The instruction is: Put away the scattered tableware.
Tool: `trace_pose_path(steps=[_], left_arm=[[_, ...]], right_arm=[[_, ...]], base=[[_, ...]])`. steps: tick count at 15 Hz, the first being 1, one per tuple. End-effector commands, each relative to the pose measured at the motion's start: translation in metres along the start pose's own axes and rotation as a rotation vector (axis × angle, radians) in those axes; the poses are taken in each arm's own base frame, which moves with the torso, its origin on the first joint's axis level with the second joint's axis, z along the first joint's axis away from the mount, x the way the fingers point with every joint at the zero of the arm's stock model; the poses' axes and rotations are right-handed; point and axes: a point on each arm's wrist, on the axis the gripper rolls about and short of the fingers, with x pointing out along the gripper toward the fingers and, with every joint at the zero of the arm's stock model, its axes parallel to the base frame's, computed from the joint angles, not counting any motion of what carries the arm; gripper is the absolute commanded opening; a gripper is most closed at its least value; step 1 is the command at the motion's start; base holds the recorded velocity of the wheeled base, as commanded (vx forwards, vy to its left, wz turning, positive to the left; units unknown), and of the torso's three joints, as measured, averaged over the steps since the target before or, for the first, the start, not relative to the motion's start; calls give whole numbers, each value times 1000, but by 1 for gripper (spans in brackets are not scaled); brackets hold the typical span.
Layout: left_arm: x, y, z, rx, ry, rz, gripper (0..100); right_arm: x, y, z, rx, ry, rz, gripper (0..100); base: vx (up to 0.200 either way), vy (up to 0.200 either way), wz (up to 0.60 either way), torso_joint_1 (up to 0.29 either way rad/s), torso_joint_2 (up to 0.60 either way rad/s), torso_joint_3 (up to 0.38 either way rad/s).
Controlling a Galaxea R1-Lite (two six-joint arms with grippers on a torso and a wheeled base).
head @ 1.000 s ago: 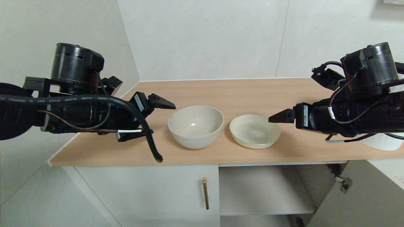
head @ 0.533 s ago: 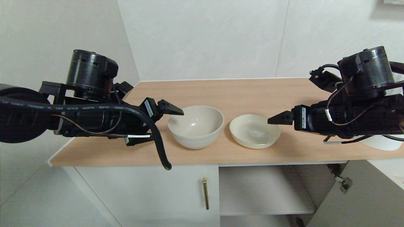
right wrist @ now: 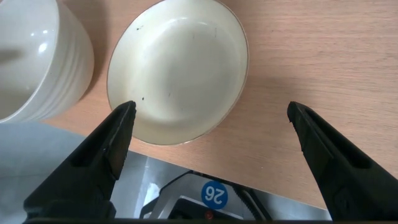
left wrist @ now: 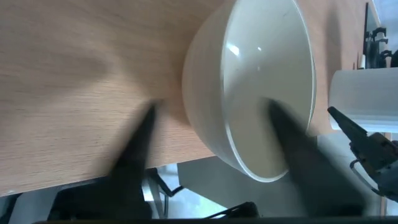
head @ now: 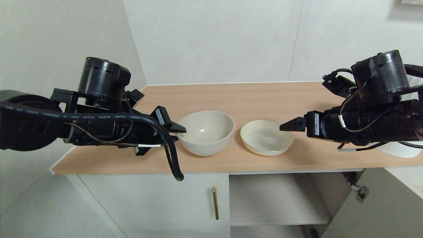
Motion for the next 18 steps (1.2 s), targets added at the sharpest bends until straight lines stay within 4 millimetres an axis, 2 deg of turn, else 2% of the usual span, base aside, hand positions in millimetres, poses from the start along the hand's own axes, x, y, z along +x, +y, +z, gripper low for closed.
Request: trace_pose_path(steps=[1,6,14,18], left_arm=[[-1,-1,0,0,-3,-3,0],[-9,-4,0,5,-17,-18,0],[-13,-5,0,9,-20,-25,0],[-13,-5,0,9,-20,-25,0]], right_arm=[[2,0,0,0,4,-1,100],[11,0,1,-3,-8,-63,100],[44,-3,-10,-50,27,-200,100],[47,-3,-9,-48,29,-199,100]], base=[[0,0,0,0,0,0],[0,0,0,0,0,0],[0,0,0,0,0,0],[0,0,0,0,0,0]])
